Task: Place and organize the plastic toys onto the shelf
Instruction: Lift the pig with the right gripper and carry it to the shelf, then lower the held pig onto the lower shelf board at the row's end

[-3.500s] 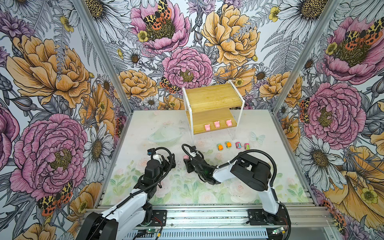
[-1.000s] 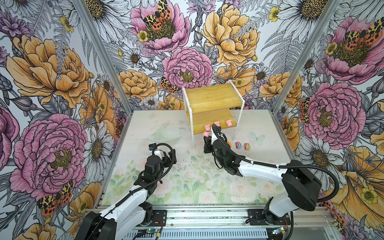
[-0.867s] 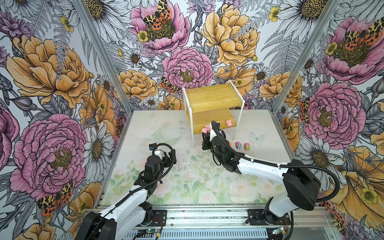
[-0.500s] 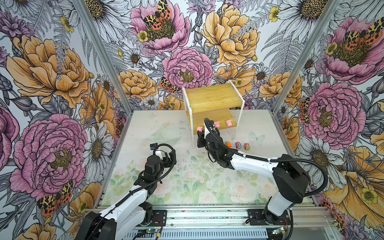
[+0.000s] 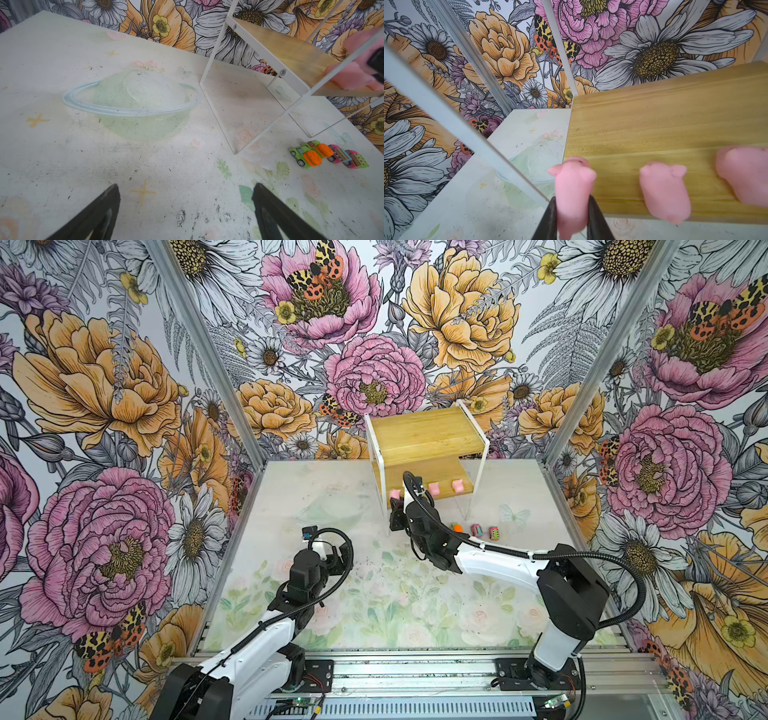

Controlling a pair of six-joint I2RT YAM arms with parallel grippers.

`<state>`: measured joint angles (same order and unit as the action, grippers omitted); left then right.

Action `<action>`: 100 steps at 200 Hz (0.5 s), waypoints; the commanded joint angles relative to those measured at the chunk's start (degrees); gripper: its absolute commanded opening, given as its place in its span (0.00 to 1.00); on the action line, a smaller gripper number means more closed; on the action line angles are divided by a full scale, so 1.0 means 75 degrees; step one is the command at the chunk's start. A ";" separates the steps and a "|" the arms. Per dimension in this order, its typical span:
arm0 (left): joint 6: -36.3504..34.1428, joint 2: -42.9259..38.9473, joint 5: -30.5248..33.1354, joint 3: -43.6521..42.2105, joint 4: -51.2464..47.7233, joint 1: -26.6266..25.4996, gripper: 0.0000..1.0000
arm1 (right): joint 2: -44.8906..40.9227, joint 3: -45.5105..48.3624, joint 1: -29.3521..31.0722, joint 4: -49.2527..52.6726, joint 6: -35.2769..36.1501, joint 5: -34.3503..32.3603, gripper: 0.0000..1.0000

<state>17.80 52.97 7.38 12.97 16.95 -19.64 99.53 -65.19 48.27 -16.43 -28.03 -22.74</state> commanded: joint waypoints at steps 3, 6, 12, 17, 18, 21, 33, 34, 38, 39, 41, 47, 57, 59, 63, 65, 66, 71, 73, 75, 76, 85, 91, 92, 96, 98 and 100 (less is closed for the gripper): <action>-0.0110 0.0012 -0.0140 -0.0075 0.0309 -0.0030 0.99 | 0.0158 -0.0262 -0.0090 0.0063 -0.0375 -0.0126 0.25; -0.0113 0.0015 -0.0130 -0.0076 0.0313 -0.0027 0.99 | 0.0168 -0.0264 -0.0104 0.0064 -0.0406 -0.0118 0.25; -0.0112 0.0027 -0.0105 -0.0076 0.0307 -0.0023 0.99 | 0.0199 -0.0290 -0.0108 0.0066 -0.0437 -0.0097 0.25; -0.0097 0.0026 -0.0095 -0.0071 0.0309 -0.0020 0.99 | 0.0212 -0.0318 -0.0121 0.0085 -0.0463 -0.0108 0.25; -0.0093 0.0026 -0.0094 -0.0074 0.0314 -0.0025 0.99 | 0.0215 -0.0319 -0.0120 0.0089 -0.0472 -0.0108 0.25; -0.0102 0.0026 -0.0093 -0.0067 0.0318 -0.0023 0.99 | 0.0227 -0.0326 -0.0123 0.0107 -0.0484 -0.0133 0.25; -0.0093 0.0038 -0.0093 -0.0074 0.0307 -0.0029 0.99 | 0.0251 -0.0372 -0.0117 0.0202 -0.0528 -0.0220 0.25; -0.0097 0.0038 -0.0093 -0.0070 0.0312 -0.0030 0.99 | 0.0252 -0.0375 -0.0118 0.0206 -0.0528 -0.0223 0.25; -0.0093 0.0039 -0.0093 -0.0069 0.0316 -0.0029 0.99 | 0.0259 -0.0383 -0.0117 0.0227 -0.0527 -0.0244 0.25; -0.0091 0.0033 -0.0087 -0.0067 0.0311 -0.0030 0.99 | 0.0262 -0.0386 -0.0118 0.0236 -0.0527 -0.0247 0.25; -0.0089 0.0034 -0.0083 -0.0072 0.0310 -0.0030 0.99 | 0.0264 -0.0407 -0.0113 0.0257 -0.0537 -0.0257 0.25; -0.0090 0.0042 -0.0081 -0.0069 0.0307 -0.0024 0.99 | 0.0282 -0.0422 -0.0110 0.0301 -0.0541 -0.0268 0.25; -0.0088 0.0050 -0.0062 -0.0072 0.0315 -0.0030 0.99 | 0.0309 -0.0425 -0.0118 0.0314 -0.0554 -0.0278 0.25; -0.0083 0.0048 -0.0059 -0.0076 0.0314 -0.0021 0.99 | 0.0320 -0.0431 -0.0125 0.0329 -0.0561 -0.0277 0.25; -0.0088 0.0050 -0.0048 -0.0066 0.0308 -0.0028 0.99 | 0.0323 -0.0429 -0.0138 0.0350 -0.0572 -0.0284 0.25; -0.0083 0.0051 -0.0047 -0.0069 0.0310 -0.0029 0.99 | 0.0335 -0.0435 -0.0136 0.0350 -0.0568 -0.0281 0.25; -0.0086 0.0045 -0.0046 -0.0067 0.0314 -0.0030 0.99 | 0.0335 -0.0442 -0.0134 0.0350 -0.0572 -0.0277 0.25; -0.0074 0.0050 -0.0046 -0.0077 0.0311 -0.0030 0.99 | 0.0361 -0.0448 -0.0140 0.0356 -0.0577 -0.0284 0.25; -0.0082 0.0056 -0.0043 -0.0074 0.0314 -0.0030 0.99 | 0.0359 -0.0449 -0.0134 0.0355 -0.0576 -0.0272 0.25; -0.0084 0.0058 -0.0042 -0.0076 0.0314 -0.0024 0.99 | 0.0368 -0.0449 -0.0132 0.0351 -0.0569 -0.0269 0.25; -0.0080 0.0060 -0.0044 -0.0071 0.0310 -0.0033 0.99 | 0.0369 -0.0455 -0.0132 0.0351 -0.0572 -0.0271 0.25; -0.0078 0.0062 -0.0036 -0.0067 0.0310 -0.0023 0.99 | 0.0405 -0.0460 -0.0131 0.0362 -0.0614 -0.0258 0.25; -0.0075 0.0068 -0.0040 -0.0067 0.0314 -0.0028 0.99 | 0.0423 -0.0461 -0.0135 0.0363 -0.0610 -0.0250 0.25; -0.0076 0.0071 -0.0037 -0.0066 0.0316 -0.0029 0.99 | 0.0432 -0.0461 -0.0139 0.0362 -0.0610 -0.0249 0.25; -0.0071 0.0074 -0.0034 -0.0065 0.0316 -0.0024 0.99 | 0.0447 -0.0472 -0.0140 0.0372 -0.0609 -0.0249 0.25; -0.0075 0.0074 -0.0031 -0.0065 0.0315 -0.0020 0.99 | 0.0442 -0.0472 -0.0134 0.0376 -0.0616 -0.0243 0.25; -0.0076 0.0074 -0.0034 -0.0066 0.0317 -0.0027 0.99 | 0.0450 -0.0472 -0.0135 0.0374 -0.0620 -0.0242 0.25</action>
<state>17.78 53.04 7.40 12.97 16.97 -19.64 101.47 -67.00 47.53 -14.02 -31.73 -23.79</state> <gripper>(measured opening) 0.988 0.252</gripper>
